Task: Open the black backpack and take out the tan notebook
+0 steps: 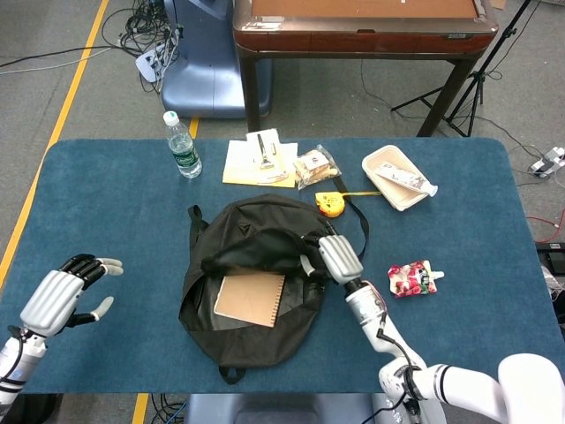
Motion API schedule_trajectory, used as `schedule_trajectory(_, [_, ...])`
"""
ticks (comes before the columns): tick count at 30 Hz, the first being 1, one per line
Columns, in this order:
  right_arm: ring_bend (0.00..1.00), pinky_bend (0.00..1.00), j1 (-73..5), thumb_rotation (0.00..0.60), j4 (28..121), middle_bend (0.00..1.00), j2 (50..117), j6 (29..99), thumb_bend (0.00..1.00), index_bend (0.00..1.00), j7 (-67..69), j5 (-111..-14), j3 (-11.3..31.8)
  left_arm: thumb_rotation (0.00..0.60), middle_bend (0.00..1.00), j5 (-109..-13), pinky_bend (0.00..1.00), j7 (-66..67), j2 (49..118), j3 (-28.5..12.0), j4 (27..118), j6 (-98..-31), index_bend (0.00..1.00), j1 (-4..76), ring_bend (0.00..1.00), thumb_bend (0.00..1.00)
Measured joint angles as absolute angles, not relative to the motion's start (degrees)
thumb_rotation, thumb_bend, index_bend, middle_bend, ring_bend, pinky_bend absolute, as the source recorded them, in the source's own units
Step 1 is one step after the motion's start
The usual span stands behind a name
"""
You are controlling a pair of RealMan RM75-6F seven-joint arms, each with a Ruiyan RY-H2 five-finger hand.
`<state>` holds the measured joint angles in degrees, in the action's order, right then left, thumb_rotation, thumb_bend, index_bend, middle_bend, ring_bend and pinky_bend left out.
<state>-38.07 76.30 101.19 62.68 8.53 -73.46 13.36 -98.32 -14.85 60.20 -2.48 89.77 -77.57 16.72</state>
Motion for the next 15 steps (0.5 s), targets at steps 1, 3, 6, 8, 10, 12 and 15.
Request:
schedule_trajectory(1, [0.32, 0.08, -37.87, 0.6, 76.54, 0.55, 101.39, 62.59, 0.58, 0.79, 8.47, -72.15, 14.02, 0.6, 0.35, -98.82, 0.26, -15.29, 60.42, -2.46, 89.5, -77.63, 0.37, 17.08, 0.34, 0.32])
schedule_trajectory(3, [0.32, 0.08, -37.43, 0.6, 77.16, 0.54, 101.76, 62.29, 0.58, 0.79, 8.19, -69.17, 15.42, 0.6, 0.38, -100.09, 0.29, -16.22, 61.06, -2.42, 88.82, -77.95, 0.39, 17.95, 0.37, 0.32])
schedule_trajectory(6, [0.32, 0.08, -36.89, 0.6, 78.04, 0.54, 102.05, 61.78, 0.58, 0.79, 6.93, -65.31, 16.94, 0.6, 0.4, -102.1, 0.33, -17.45, 61.88, -2.25, 87.86, -78.14, 0.4, 19.53, 0.39, 0.32])
schedule_trajectory(8, [0.32, 0.08, -36.58, 0.6, 78.55, 0.53, 102.19, 61.51, 0.58, 0.79, 5.57, -63.29, 17.77, 0.6, 0.41, -103.24, 0.34, -18.2, 62.29, -2.1, 87.37, -77.96, 0.41, 20.67, 0.39, 0.32])
schedule_trajectory(10, [0.32, 0.08, -36.38, 0.6, 78.91, 0.53, 102.27, 61.28, 0.58, 0.79, 4.81, -62.17, 18.19, 0.6, 0.42, -104.2, 0.34, -18.97, 62.69, -1.89, 86.92, -77.55, 0.43, 21.84, 0.4, 0.32])
schedule_trajectory(12, [0.32, 0.08, -36.23, 0.6, 79.23, 0.52, 102.39, 60.92, 0.58, 0.79, 4.46, -60.88, 18.56, 0.6, 0.44, -105.67, 0.35, -19.56, 63.2, -1.68, 86.55, -76.98, 0.44, 23.27, 0.42, 0.32])
schedule_trajectory(15, [0.32, 0.08, -36.22, 0.6, 79.43, 0.51, 102.77, 60.39, 0.58, 0.79, 3.54, -59.15, 19.13, 0.6, 0.46, -108.96, 0.37, -20.54, 64.41, -1.34, 85.41, -76.15, 0.45, 26.35, 0.43, 0.32])
